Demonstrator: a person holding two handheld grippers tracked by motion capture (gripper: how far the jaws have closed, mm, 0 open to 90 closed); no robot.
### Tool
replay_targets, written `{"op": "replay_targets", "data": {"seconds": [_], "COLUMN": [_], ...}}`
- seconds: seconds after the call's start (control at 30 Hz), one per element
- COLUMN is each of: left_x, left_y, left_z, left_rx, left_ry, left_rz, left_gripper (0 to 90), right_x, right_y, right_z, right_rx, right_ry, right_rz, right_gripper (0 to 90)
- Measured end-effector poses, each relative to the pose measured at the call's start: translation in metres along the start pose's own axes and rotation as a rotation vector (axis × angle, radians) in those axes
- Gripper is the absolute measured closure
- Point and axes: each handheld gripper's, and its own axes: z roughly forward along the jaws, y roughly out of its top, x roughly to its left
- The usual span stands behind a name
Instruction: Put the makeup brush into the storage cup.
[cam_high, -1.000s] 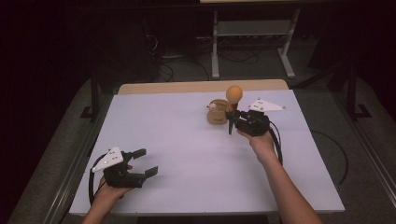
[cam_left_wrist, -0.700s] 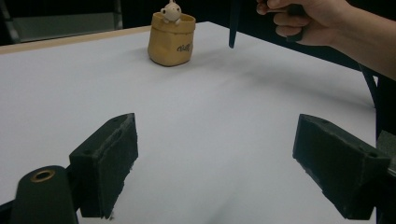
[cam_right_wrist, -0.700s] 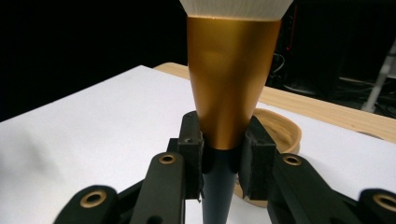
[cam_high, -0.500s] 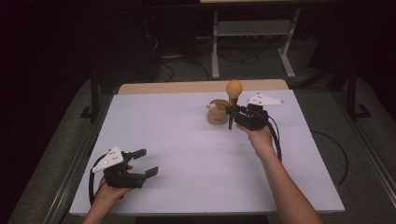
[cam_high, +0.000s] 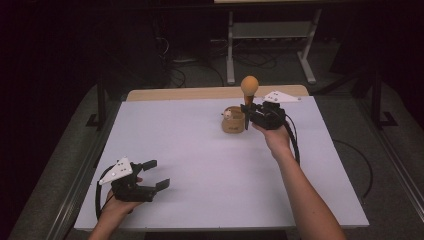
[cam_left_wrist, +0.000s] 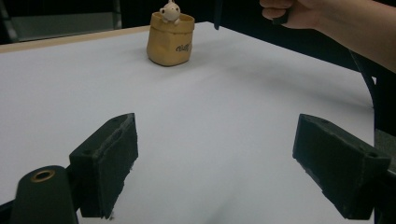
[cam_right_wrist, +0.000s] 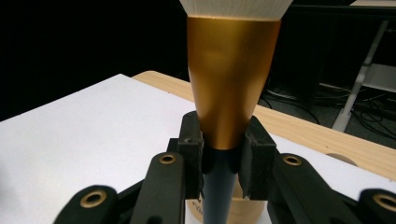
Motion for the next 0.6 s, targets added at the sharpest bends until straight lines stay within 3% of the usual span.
{"op": "replay_targets", "data": {"seconds": [0.2,0.43,0.6], "left_x": [-0.001,-0.001,-0.002], "left_y": [0.000,0.001,0.001], "left_z": [0.001,0.000,0.001], "left_rx": [0.004,-0.002,0.013], "left_ry": [-0.014,0.015,0.011], "left_rz": [-0.005,0.019,0.026], "left_gripper": [13.8,11.4,9.5], "right_x": [-0.002,-0.005,-0.007], "right_y": [0.007,0.015,0.020], "right_z": [0.005,0.011,0.016], "right_rx": [-0.010,-0.024,-0.030], "right_ry": [-0.008,-0.016,-0.023], "right_rz": [-0.005,-0.016,-0.011], "right_gripper": [72.4,72.4,72.4]}}
